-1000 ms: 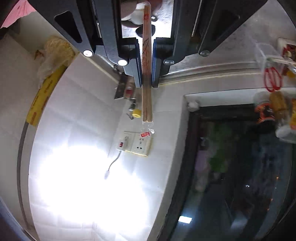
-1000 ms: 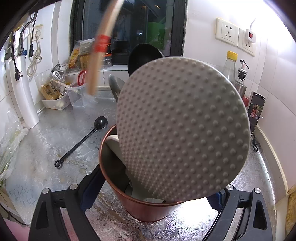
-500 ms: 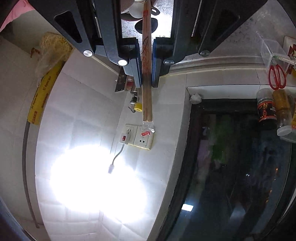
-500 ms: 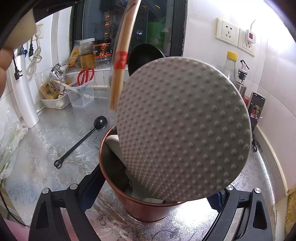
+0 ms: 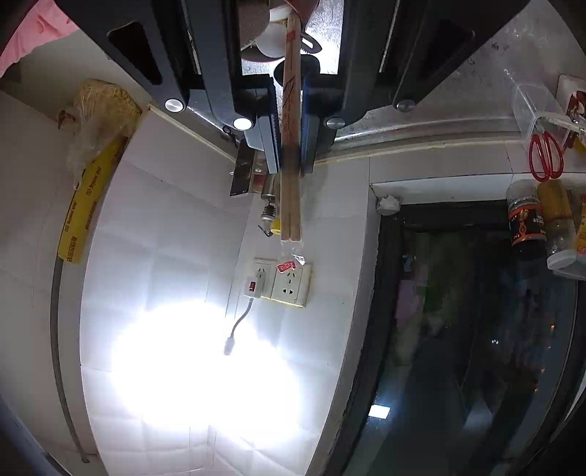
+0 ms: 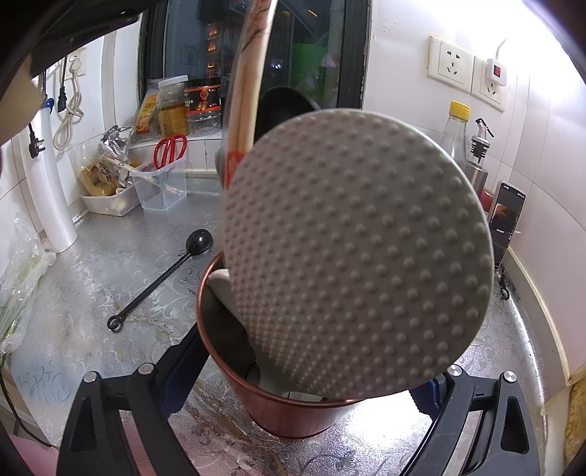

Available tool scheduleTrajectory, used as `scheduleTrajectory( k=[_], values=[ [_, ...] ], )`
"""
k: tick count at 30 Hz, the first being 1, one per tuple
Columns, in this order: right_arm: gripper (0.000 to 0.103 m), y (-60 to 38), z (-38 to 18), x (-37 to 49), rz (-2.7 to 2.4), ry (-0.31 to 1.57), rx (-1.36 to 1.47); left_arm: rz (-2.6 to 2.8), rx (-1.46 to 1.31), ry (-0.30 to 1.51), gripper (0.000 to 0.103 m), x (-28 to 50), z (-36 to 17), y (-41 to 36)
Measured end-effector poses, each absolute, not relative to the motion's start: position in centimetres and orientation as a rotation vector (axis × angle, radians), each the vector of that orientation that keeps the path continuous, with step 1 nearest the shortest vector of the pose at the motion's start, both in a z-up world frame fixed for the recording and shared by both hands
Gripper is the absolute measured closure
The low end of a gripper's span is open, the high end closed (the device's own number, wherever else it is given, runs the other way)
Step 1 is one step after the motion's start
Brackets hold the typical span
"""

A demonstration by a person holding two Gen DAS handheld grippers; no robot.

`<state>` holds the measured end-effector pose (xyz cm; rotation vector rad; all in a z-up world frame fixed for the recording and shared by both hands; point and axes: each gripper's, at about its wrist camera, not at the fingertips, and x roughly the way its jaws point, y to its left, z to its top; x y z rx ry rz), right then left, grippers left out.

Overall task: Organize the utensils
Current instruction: 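Lower the chopsticks into the red container and open the left tool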

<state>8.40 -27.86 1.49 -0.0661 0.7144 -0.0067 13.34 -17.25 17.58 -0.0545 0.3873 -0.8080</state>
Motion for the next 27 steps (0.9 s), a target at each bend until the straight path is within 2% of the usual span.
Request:
scheduleTrajectory(
  k=[20, 23, 25, 27],
  values=[
    [0.006, -28.1, 1.6, 8.2, -0.005, 0.716, -0.066, -0.861, -0.05, 0.679, 0.092, 12.6, 12.9, -15.9],
    [0.006, -28.1, 1.6, 8.2, -0.005, 0.716, -0.066, -0.843, -0.03, 0.673, 0.084, 12.6, 13.5, -15.0],
    [0.006, -28.0, 1.6, 8.2, -0.006, 0.716, -0.066, -0.821, -0.024, 0.651, 0.068, 12.6, 14.1, -14.3],
    [0.006, -28.0, 1.6, 8.3, -0.006, 0.716, -0.066, -0.783, -0.021, 0.625, 0.063, 12.7, 14.7, -13.2]
  ],
)
